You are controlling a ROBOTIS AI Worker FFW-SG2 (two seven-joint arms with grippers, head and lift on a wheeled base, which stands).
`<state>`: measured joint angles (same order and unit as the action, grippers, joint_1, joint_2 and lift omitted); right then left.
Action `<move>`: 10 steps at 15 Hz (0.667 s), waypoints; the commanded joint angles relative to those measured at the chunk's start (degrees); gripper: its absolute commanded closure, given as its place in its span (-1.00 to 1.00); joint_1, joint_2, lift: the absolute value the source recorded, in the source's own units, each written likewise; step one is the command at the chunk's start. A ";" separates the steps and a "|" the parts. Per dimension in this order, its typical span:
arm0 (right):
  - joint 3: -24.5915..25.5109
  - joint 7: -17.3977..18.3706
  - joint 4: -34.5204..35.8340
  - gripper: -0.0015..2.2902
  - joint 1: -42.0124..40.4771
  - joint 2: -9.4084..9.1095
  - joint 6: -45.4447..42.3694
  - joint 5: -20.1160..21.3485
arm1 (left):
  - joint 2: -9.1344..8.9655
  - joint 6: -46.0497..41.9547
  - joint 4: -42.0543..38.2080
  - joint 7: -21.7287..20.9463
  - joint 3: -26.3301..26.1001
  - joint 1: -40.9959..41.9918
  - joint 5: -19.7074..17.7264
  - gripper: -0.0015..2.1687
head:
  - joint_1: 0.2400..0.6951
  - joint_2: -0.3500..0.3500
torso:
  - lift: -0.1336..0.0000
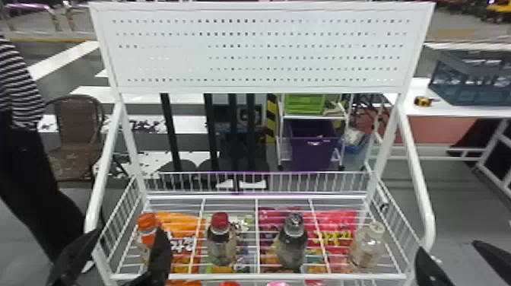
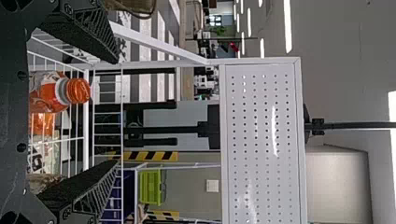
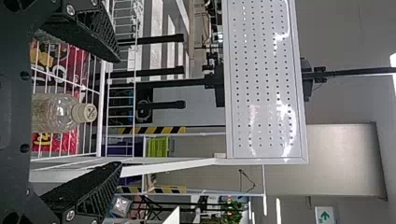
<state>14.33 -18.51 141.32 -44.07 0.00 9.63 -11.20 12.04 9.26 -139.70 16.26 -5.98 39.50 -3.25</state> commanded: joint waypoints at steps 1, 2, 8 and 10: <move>0.00 -0.03 -0.08 -0.90 -0.05 -0.05 0.00 0.04 | 0.00 0.20 -0.31 0.00 0.00 0.05 0.00 -0.88 | 0.14 0.00 | 1.00; 0.00 -0.03 -0.08 -0.90 -0.05 -0.05 0.00 0.04 | 0.00 0.37 -0.22 0.00 0.00 0.05 0.00 -0.88 | 0.14 0.00 | 1.00; 0.00 -0.03 -0.34 -0.90 -0.05 -0.05 -0.35 0.12 | 0.00 0.55 -0.31 0.00 0.00 -0.04 0.00 -0.88 | 0.14 0.00 | 1.00; 0.00 -0.03 -2.71 -0.90 0.13 -0.05 -1.76 0.47 | 0.00 0.55 -0.31 0.00 0.00 -0.04 0.00 -0.88 | 0.14 0.00 | 1.00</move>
<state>14.33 -18.54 140.28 -44.09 0.00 8.93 -10.95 12.04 9.79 -140.01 16.26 -5.98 39.46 -3.26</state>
